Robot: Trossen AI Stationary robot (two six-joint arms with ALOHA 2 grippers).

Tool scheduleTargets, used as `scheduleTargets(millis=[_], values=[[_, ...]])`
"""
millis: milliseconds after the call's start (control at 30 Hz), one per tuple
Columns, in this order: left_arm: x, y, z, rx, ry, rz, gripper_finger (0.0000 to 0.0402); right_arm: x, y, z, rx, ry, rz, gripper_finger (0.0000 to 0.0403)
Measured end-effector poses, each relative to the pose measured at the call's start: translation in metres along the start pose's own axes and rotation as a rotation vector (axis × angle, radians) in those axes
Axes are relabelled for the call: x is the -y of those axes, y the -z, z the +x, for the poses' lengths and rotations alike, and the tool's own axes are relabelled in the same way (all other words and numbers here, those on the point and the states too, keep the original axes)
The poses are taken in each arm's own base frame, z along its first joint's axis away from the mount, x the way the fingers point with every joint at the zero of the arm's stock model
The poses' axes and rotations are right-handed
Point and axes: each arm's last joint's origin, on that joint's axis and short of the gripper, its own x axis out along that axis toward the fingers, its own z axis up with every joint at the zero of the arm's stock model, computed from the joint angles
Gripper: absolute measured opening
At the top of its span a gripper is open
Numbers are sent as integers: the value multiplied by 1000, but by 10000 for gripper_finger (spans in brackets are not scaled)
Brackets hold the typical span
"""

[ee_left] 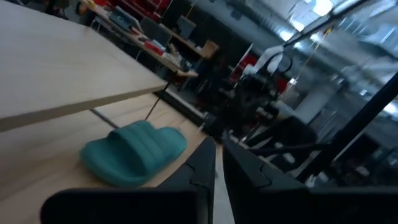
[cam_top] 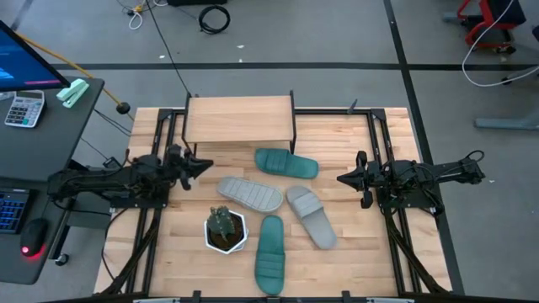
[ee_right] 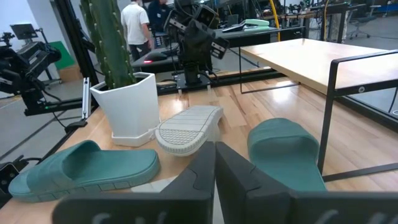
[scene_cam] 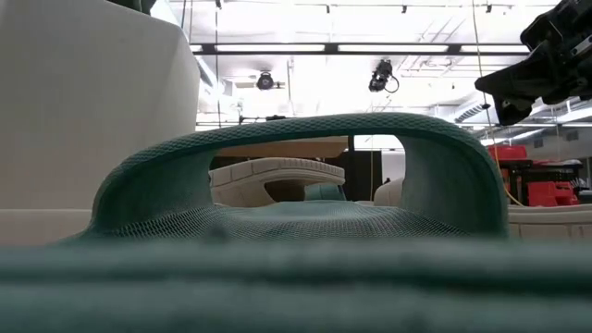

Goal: Pick and place slides into the shelf
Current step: Put the top green slipper on the shelf

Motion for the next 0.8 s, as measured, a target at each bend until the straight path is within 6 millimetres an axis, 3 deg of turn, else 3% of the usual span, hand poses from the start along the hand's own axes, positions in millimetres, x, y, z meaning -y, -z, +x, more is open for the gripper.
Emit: scheduleTargets(millis=[567, 800], values=[[1, -3, 0, 35, 5, 30, 33, 0, -1, 0, 14, -2, 4, 18], [0, -4, 0, 66, -46, 49, 23, 0, -6, 0, 68, 13, 363, 18]])
